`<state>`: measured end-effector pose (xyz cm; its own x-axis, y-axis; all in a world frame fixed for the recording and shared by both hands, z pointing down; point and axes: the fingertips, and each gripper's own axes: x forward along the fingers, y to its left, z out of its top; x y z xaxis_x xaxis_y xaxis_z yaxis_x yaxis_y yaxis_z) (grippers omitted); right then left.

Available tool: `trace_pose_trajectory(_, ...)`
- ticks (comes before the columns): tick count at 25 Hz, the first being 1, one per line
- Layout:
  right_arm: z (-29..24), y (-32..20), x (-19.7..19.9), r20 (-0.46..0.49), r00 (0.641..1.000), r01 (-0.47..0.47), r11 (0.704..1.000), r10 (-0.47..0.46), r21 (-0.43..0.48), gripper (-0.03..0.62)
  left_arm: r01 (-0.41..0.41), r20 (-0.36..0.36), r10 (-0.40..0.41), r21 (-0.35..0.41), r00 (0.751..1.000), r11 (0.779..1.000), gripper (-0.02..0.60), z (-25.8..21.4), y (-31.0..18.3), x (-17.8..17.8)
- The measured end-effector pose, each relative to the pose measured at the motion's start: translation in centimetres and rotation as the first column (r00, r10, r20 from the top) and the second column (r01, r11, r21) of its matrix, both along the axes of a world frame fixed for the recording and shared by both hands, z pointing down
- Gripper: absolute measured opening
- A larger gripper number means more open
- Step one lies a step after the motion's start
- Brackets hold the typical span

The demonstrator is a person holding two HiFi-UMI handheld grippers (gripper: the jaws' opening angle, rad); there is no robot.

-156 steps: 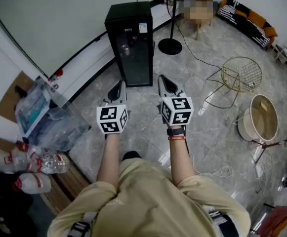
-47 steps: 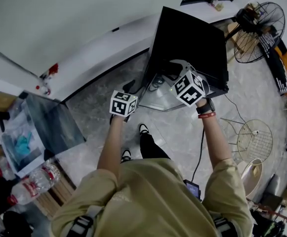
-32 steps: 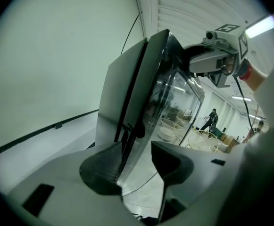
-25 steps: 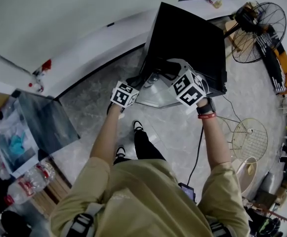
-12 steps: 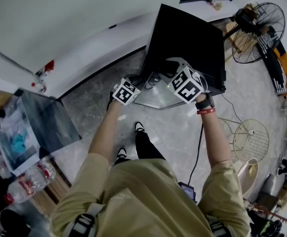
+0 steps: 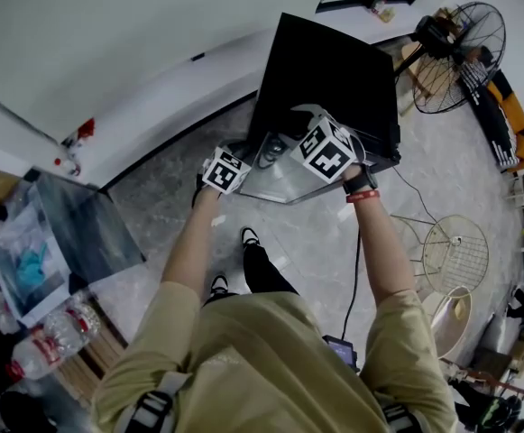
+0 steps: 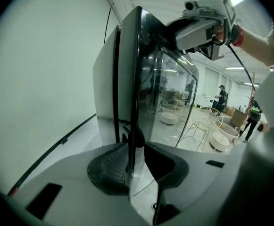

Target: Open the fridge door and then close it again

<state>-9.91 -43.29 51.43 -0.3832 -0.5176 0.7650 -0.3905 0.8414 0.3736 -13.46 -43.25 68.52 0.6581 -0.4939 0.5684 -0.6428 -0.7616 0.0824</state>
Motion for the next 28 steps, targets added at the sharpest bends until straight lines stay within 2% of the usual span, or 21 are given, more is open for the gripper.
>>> trace_pose_trajectory(4, -0.2, 0.4, 0.0, -0.012, 1.0, 0.008, 1.0, -0.008, -0.01, 0.209, 0.008, 0.009, -0.008, 0.001, 1.0, 1.0, 0.109, -0.2, 0.5, 0.0)
trace_pose_trajectory(8, -0.3, 2.5, -0.3, -0.023, 0.997, 0.069, 0.997, -0.07, -0.031, 0.209, -0.017, 0.001, 0.017, 0.002, 1.0, 1.0, 0.106, -0.3, 2.8, -0.3)
trace_pose_trajectory(21, -0.2, 4.5, -0.8, -0.029, 0.995, 0.098, 0.995, -0.099, -0.016, 0.213, 0.105, -0.006, -0.105, -0.024, 0.994, 0.994, 0.112, -0.2, 5.0, -0.7)
trace_pose_trajectory(28, 0.2, 5.4, -1.0, -0.037, 0.988, 0.147, 0.989, -0.147, -0.012, 0.215, 0.202, -0.028, -0.203, -0.043, 0.979, 0.978, 0.112, 0.0, 5.9, -1.0)
